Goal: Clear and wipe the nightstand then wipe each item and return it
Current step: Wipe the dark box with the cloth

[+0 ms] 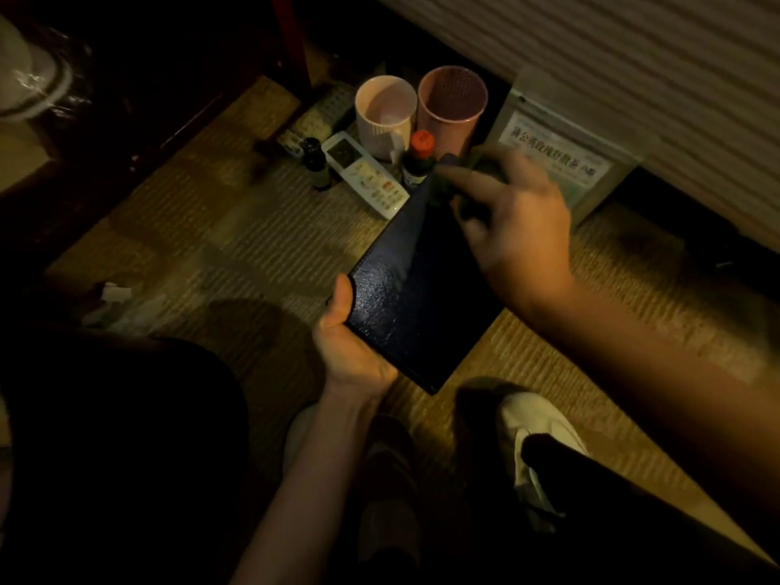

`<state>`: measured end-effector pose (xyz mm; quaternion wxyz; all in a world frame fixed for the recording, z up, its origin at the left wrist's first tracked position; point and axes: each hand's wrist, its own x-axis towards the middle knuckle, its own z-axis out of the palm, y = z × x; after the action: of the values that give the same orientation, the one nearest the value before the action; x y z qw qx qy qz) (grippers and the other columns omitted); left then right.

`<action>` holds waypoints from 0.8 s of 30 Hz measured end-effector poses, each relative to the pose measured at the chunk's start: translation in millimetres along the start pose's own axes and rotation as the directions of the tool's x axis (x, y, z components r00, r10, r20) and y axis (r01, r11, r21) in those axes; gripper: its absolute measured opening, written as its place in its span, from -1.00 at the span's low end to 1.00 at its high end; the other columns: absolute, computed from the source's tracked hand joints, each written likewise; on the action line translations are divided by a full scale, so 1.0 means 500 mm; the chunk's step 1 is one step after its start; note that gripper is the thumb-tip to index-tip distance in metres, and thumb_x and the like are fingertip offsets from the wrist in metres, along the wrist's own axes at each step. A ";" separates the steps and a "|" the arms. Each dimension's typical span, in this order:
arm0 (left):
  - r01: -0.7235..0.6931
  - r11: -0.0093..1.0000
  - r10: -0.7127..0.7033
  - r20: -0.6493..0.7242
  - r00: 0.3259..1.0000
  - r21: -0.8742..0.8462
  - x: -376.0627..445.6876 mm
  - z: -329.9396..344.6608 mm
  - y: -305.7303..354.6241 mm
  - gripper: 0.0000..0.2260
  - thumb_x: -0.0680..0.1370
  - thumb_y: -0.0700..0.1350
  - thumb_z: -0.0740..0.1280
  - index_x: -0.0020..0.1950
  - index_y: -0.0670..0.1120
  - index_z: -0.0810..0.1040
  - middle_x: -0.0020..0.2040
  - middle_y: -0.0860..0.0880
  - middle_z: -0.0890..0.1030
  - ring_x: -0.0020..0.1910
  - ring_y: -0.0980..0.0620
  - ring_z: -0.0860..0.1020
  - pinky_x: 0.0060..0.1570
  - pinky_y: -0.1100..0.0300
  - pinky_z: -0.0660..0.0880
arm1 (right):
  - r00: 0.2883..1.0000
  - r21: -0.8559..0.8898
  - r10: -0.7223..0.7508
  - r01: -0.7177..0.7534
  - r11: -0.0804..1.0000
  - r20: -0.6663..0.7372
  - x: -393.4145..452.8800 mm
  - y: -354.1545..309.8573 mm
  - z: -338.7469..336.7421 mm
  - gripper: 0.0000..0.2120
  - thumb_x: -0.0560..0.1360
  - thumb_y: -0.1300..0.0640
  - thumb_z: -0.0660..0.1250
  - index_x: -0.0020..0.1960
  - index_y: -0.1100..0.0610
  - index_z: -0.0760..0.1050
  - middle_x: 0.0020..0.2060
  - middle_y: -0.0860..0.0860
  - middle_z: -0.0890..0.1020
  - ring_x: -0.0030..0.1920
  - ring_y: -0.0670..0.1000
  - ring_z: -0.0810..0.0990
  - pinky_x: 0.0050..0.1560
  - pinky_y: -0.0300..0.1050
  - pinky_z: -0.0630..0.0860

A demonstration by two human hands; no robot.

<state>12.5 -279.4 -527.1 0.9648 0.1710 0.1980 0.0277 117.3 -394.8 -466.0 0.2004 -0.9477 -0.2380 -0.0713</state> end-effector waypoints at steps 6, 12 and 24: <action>0.016 0.991 0.011 -0.197 0.980 0.136 -0.005 0.017 0.013 -0.44 0.56 0.24 0.03 -0.07 -0.09 0.70 -0.02 -0.08 0.69 -0.03 0.00 0.66 0.00 0.12 0.59 | 0.931 0.139 -0.340 0.322 0.937 0.135 -0.132 -0.078 0.053 -0.54 0.38 0.13 0.17 0.24 0.04 0.54 0.33 0.15 0.46 0.38 0.17 0.36 0.32 0.24 0.29; 0.076 0.987 -0.060 -0.114 0.992 0.138 -0.003 0.031 0.025 -0.30 0.47 0.40 -0.02 0.19 -0.09 0.59 0.22 -0.14 0.59 0.22 -0.11 0.55 0.28 -0.05 0.40 | 0.929 0.224 -0.359 0.333 0.916 0.085 -0.080 -0.052 0.058 -0.58 0.41 0.22 0.37 0.26 0.06 0.53 0.37 0.16 0.41 0.44 0.17 0.25 0.36 0.24 0.23; 0.144 0.977 -0.135 -0.064 0.989 0.155 -0.014 0.033 -0.004 -0.60 0.23 -0.26 0.08 -0.22 -0.16 0.71 -0.15 -0.10 0.67 -0.16 -0.06 0.65 -0.05 0.04 0.54 | 0.971 0.362 0.234 -0.233 0.903 0.043 0.046 0.042 0.011 -0.71 0.50 0.19 0.24 0.17 0.02 0.59 0.09 0.07 0.58 0.07 -0.01 0.55 0.16 -0.14 0.46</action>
<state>12.3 -287.6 -510.8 0.9420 0.2324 0.2366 -0.0514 147.9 -399.8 -472.8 0.3799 -0.9156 -0.1316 -0.0023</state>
